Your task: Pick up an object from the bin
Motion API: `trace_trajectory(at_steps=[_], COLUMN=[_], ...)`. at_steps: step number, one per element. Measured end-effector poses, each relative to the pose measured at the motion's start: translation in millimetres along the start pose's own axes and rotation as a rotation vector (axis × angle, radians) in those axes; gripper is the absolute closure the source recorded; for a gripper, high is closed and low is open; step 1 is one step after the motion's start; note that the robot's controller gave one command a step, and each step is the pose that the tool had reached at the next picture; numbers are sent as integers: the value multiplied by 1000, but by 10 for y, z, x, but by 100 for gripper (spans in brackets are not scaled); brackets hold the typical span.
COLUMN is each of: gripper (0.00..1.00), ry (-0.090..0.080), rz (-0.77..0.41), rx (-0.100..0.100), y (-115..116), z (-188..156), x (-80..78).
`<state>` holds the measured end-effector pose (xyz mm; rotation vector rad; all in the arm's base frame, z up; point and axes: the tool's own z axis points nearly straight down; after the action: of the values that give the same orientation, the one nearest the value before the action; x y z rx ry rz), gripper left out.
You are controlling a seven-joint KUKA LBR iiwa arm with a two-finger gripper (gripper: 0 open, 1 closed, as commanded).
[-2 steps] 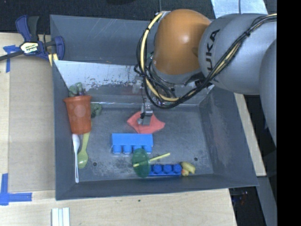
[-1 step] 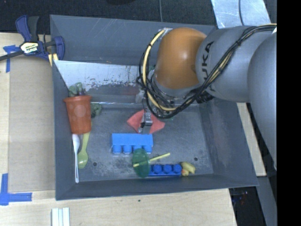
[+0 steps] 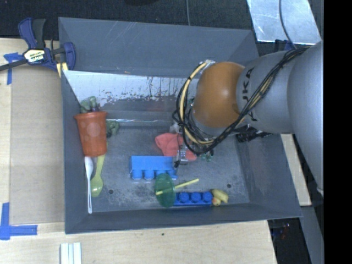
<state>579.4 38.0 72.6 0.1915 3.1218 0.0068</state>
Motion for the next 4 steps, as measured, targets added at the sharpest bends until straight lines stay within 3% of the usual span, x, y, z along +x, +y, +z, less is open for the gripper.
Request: trace_trajectory(at_steps=[1,2,3,4], gripper=[100,100,100,100], ry=[-5,-5,2,-5], rz=[-90,-90,-96,-413], rx=[0,0,1,1], y=[11,11,36,-55], z=[3,3,-678,-577], x=[-474,-474,-366,-379])
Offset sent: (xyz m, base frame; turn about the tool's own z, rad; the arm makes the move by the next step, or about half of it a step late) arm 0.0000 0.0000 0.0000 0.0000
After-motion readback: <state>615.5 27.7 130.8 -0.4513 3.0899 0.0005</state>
